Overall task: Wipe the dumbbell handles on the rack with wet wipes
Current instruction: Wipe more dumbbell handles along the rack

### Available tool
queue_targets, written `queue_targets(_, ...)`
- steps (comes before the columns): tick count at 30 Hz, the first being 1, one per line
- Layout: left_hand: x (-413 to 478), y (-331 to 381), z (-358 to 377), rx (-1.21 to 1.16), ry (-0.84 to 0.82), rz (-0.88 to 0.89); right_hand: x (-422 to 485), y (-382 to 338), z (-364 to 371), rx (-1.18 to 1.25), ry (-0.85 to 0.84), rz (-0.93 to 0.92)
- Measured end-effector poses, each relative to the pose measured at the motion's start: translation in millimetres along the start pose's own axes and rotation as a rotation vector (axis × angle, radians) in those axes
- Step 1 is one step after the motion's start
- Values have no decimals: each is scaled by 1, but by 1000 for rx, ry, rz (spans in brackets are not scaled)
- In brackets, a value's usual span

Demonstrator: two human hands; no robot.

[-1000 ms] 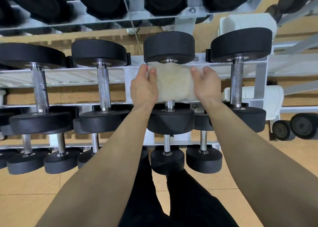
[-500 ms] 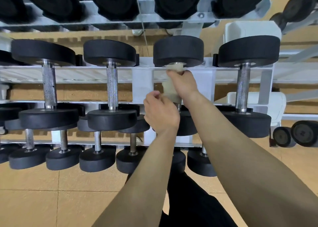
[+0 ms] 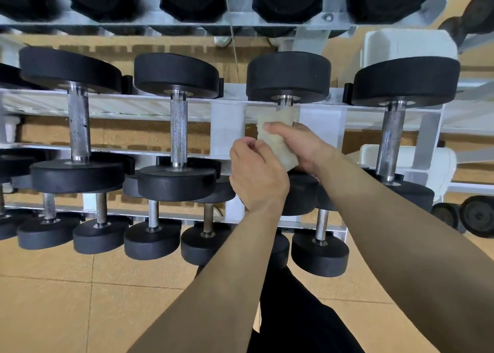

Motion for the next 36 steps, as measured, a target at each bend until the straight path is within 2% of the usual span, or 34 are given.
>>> queue_targets(5,0,1,-1,-6,-16,-20,-4,7,3,-440,302,-98)
queue_targets(8,1,0,1,7,-30,-18,2,5,6,-379,423,-126)
queue_targets(10,2,-1,2,13,-25,-11,13,-8,10,-306,440,-178)
queue_targets(12,1,0,3,19,-25,-11,23,-23,11,-178,371,-223)
queue_targets(14,1,0,3,27,-31,-13,29,-27,11,33,178,-186)
queue_targets(16,1,0,3,29,-31,-7,27,-18,9,208,-15,-49)
queue_targets(19,2,0,3,25,-31,-7,20,-2,6,228,-193,141)
queue_targets(21,1,0,2,23,-38,-5,16,1,2,109,-206,137)
queue_targets(29,0,1,0,10,-43,-5,3,6,-8,-509,-14,-113)
queue_targets(33,0,3,0,29,-53,-12,-6,18,-16,-956,84,-176)
queue_targets(35,0,3,0,35,-54,-8,-8,17,-17,-945,49,-163)
queue_targets(36,0,3,0,41,-56,-5,-8,14,-17,-842,47,-147)
Point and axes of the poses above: each hand's wrist, its own x-axis towards the middle knuckle, its own z-axis out of the palm, y = z × x, the point moved 4 cm from there along x, towards the middle knuckle, and after that the axes turned 12 degrees about x, right-handed, at the moved point
